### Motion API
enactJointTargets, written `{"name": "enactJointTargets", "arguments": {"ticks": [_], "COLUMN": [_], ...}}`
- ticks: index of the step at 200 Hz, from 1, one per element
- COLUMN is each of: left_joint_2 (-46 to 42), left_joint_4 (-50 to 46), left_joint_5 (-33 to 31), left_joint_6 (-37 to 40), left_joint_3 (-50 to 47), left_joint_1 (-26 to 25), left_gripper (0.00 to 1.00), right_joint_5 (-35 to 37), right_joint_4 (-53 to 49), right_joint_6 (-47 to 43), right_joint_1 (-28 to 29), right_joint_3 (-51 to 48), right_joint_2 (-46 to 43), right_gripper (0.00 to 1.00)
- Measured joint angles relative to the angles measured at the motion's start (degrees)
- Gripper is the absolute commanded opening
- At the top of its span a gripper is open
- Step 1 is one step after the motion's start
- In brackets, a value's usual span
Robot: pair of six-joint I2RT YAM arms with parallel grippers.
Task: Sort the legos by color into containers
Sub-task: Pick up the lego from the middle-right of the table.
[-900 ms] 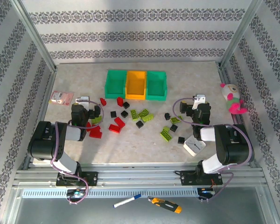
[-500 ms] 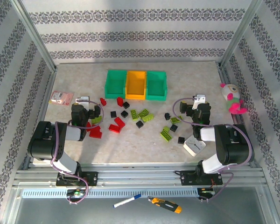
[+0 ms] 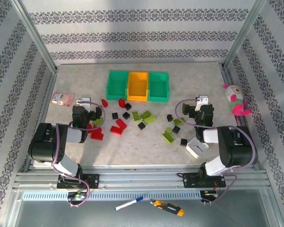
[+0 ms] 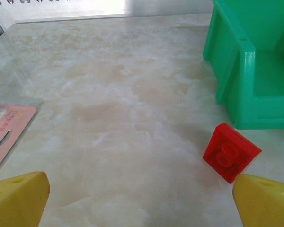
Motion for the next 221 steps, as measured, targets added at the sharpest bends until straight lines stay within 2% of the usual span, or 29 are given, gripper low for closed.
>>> {"name": "enactJointTargets", "arguments": {"ticks": [16,40,78,108,141,167,190,221], "left_joint_2": [-3.1,-12.3,-21.5,-23.3,-22.3,-21.5,-19.6,-13.2], "left_joint_4": [-1.7,-7.6,-25.7,-39.0,-51.0,-51.8,-47.8,-45.7], "left_joint_5": [-0.9,-2.3,-6.0,-10.3,-11.7,-10.6,-4.9,2.6], "left_joint_6": [0.0,-0.5,-7.7,-14.9,-21.4,-20.5,-16.6,-10.1], "left_joint_3": [-0.7,0.0,9.5,16.2,20.6,20.7,20.5,23.7], "left_joint_1": [0.0,0.0,-0.7,-5.2,-11.2,-19.7,-26.8,-33.3], "left_gripper": [0.99,0.99,0.99,0.99,0.99,0.99,0.99,0.99], "right_joint_5": [0.0,0.0,-2.0,-5.5,-7.3,-6.2,-4.5,-4.4], "right_joint_4": [-0.3,-2.0,-11.4,-23.3,-38.5,-52.7,-65.5,-78.0], "right_joint_6": [-0.1,-0.6,-0.9,-0.9,1.4,3.7,4.1,5.4], "right_joint_1": [0.0,0.2,0.3,1.0,3.1,4.2,4.3,3.1], "right_joint_3": [0.0,0.0,0.8,4.0,9.1,14.8,20.4,24.9], "right_joint_2": [-0.9,-5.3,-15.9,-23.3,-28.6,-30.1,-28.7,-22.3], "right_gripper": [0.98,0.98,0.98,0.98,0.98,0.98,0.98,0.97]}}
